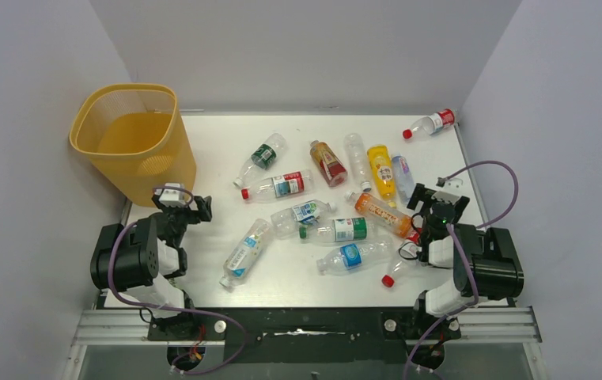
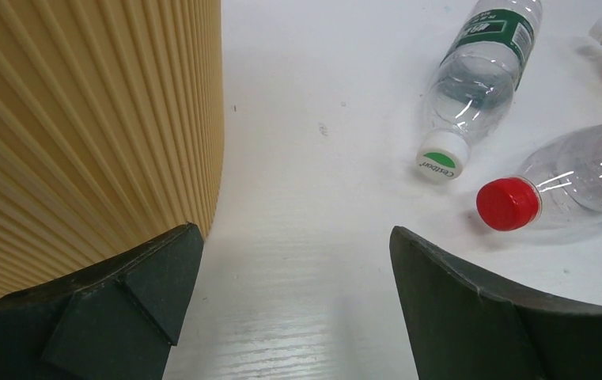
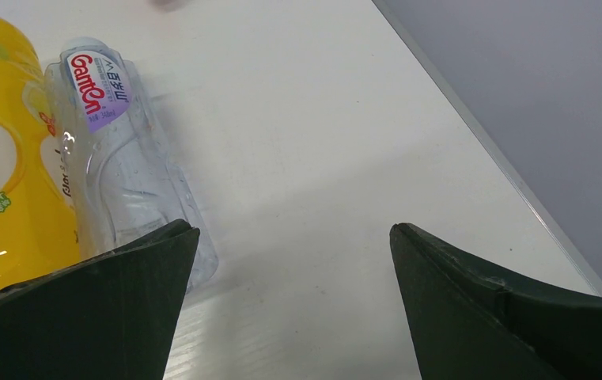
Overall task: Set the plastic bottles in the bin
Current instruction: Pick up the plastic bottle at the center of the board.
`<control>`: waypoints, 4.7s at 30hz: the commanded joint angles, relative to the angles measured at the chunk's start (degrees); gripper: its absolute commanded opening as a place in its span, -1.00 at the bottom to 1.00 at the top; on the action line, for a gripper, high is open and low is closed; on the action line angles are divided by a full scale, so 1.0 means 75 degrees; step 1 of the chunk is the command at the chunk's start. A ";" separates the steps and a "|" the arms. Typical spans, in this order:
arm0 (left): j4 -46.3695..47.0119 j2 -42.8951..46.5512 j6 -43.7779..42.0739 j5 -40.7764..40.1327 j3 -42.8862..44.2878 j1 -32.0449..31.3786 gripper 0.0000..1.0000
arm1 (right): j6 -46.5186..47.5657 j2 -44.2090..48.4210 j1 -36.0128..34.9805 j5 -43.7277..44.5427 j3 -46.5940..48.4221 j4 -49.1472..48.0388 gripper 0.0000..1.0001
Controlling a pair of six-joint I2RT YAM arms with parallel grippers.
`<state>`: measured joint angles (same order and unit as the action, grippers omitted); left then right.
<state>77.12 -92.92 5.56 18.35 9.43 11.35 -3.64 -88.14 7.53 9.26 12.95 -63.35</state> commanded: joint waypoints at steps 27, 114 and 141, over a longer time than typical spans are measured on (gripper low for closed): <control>-0.2470 0.3647 0.0995 0.0309 0.1012 -0.1093 0.81 | -0.0756 0.4639 -0.0499 -0.2474 0.2191 0.4768 0.96; -1.1723 -0.3893 -0.0373 -0.2976 1.1017 -0.4203 0.71 | -0.3525 0.1408 -0.2486 -0.4542 0.6827 1.0239 0.96; -1.4266 -0.2524 -0.0356 -0.3219 1.3658 -0.4221 -0.16 | -0.3557 0.1738 -0.2533 -0.4525 0.6449 1.0309 0.96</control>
<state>-27.49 -119.17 2.72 -5.78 102.80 -20.51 -29.78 -77.23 -10.98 -24.60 61.63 16.36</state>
